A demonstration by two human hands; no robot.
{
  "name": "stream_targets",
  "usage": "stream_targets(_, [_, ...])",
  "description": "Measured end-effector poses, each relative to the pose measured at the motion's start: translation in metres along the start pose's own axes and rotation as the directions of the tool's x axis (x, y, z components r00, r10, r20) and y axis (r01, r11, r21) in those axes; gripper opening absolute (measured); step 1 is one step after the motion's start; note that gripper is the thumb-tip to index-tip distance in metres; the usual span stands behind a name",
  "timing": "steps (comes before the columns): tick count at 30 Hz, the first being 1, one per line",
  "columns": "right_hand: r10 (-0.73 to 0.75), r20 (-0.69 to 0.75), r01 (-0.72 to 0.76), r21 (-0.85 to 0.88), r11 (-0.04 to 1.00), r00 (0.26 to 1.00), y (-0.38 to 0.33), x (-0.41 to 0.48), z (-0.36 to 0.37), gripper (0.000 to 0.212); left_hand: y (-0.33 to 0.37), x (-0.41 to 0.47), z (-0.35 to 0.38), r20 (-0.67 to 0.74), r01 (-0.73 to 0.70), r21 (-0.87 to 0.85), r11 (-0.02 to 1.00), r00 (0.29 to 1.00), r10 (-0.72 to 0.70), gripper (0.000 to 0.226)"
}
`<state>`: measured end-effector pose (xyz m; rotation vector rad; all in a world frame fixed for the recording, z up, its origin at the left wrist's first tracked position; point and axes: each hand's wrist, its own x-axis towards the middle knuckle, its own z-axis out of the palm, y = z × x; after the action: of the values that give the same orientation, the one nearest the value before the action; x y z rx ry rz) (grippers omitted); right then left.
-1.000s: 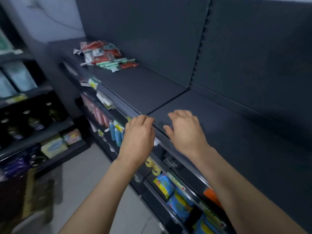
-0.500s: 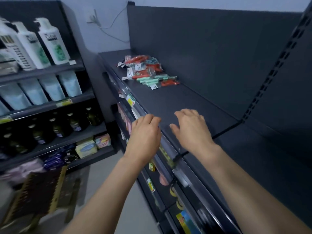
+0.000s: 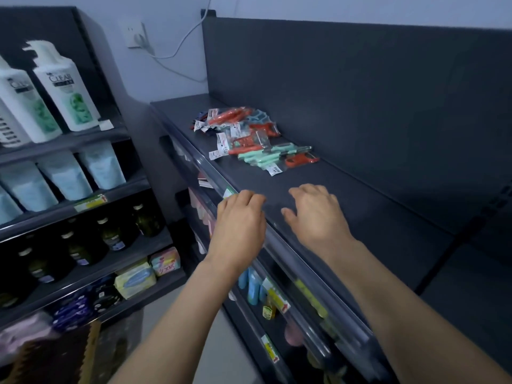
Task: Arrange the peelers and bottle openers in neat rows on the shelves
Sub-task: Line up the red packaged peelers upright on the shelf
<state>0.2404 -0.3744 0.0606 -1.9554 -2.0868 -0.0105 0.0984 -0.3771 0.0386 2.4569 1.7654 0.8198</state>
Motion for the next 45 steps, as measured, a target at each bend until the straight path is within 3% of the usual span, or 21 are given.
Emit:
stream_targets(10, [0.114, -0.021, -0.114, 0.004, 0.993, 0.993, -0.065, 0.087, 0.026, 0.034, -0.101, 0.076, -0.005, 0.027, -0.095, -0.063, 0.994, 0.995, 0.097, 0.031])
stream_targets(32, [0.257, -0.009, -0.257, -0.019, 0.966, 0.966, -0.019, 0.266, 0.073, 0.029, -0.163, 0.263, 0.084, 0.122, -0.174, -0.079, 0.982, 0.976, 0.182, 0.027])
stream_targets(38, [0.397, -0.012, -0.397, -0.044, 0.917, 0.918, -0.021, 0.299, 0.085, 0.04, -0.184, 0.315, 0.117, 0.262, -0.231, -0.046, 0.972, 0.936, 0.235, 0.028])
stream_targets(42, [0.492, -0.039, -0.493, -0.069, 0.867, 0.87, -0.027, 0.322, 0.091, 0.039, -0.192, 0.346, 0.134, 0.331, -0.366, 0.003, 0.931, 0.879, 0.344, 0.052])
stream_targets(45, [0.571, -0.06, -0.574, -0.065, 0.816, 0.819, -0.031, 0.334, 0.094, 0.038, -0.194, 0.359, 0.143, 0.344, -0.452, 0.008, 0.892, 0.839, 0.422, 0.056])
